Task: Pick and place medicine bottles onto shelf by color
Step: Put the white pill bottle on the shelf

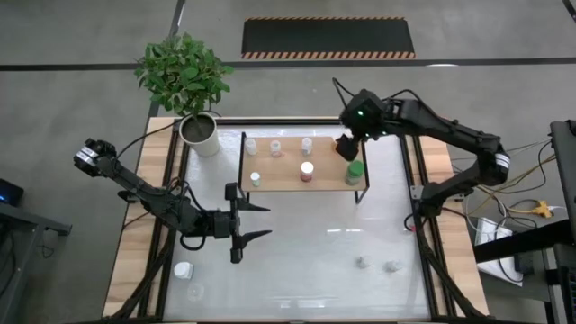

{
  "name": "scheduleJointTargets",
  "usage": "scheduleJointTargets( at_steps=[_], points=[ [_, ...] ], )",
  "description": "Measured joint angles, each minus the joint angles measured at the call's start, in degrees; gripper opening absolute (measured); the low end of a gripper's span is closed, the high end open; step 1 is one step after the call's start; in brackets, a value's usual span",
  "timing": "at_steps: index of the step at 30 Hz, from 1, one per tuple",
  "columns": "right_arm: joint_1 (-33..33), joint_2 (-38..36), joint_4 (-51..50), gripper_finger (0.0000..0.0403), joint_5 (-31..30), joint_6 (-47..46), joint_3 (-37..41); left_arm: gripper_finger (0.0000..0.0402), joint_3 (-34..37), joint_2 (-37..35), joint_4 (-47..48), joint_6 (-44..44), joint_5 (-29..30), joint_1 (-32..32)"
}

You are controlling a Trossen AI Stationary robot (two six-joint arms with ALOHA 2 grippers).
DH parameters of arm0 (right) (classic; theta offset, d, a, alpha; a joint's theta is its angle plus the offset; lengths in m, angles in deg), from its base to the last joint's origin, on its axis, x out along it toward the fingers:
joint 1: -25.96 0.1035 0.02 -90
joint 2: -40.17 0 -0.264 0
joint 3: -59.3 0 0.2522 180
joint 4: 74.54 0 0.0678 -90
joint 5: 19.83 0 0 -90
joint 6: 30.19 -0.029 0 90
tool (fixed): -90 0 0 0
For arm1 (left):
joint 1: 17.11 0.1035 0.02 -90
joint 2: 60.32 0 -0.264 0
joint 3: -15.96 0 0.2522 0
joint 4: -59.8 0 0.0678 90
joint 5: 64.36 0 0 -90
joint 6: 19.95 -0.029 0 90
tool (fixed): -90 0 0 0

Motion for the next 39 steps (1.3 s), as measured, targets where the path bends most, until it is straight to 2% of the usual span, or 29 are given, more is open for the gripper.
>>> scheduleJointTargets(
  at_steps=[5, 11, 15, 21, 25, 28, 30, 32, 36, 39],
  points=[
    [7.09, -5.2, -0.08, 0.0254, 0.0, -3.48, -0.24, 0.0219, 0.07, 0.02, 0.02, 1.28, 0.0, 0.0],
    [20.14, -11.66, 1.98, 0.0248, -1.25, -8.11, 3.06, 0.0219, 1.11, 0.56, -0.03, 8.19, -0.04, 0.0],
    [30.22, -14.56, 5.14, 0.0247, -5.05, -11.03, 6.56, 0.0219, 1.48, 1.55, -0.07, 14.96, -0.13, -0.05],
    [43.87, -16.28, 6.97, 0.0247, -14.7, -14.3, 11.09, 0.0219, 1.25, 4.41, 0.51, 27.75, -0.86, -1.52],
    [50.39, -16.15, 7.0, 0.0247, -18.57, -15.14, 12.78, 0.0219, -1.93, 5.74, 6.15, 37.31, -1.06, -3.96],
    [53.81, -15.95, 7.63, 0.0247, -20.79, -14.91, 13.86, 0.0219, -5.98, 6.78, 15.87, 48.0, -1.08, -6.0],
    [55.59, -15.86, 8.31, 0.0247, -22.1, -14.43, 14.5, 0.0219, -9.56, 7.78, 26.17, 57.39, -1.61, -7.17],
    [57.05, -15.77, 8.53, 0.0247, -23.64, -14.19, 14.92, 0.0219, -13.56, 8.68, 39.94, 69.91, -5.0, -8.06],
    [58.76, -15.67, 9.97, 0.0247, -25.99, -12.73, 15.92, 0.0219, -20.54, 12.03, 67.63, 99.08, -19.73, -10.04],
    [59.2, -15.71, 11.34, 0.0247, -26.14, -11.53, 16.85, 0.0219, -23.4, 15.25, 84.54, 116.01, -31.6, -12.35]
  ],
)
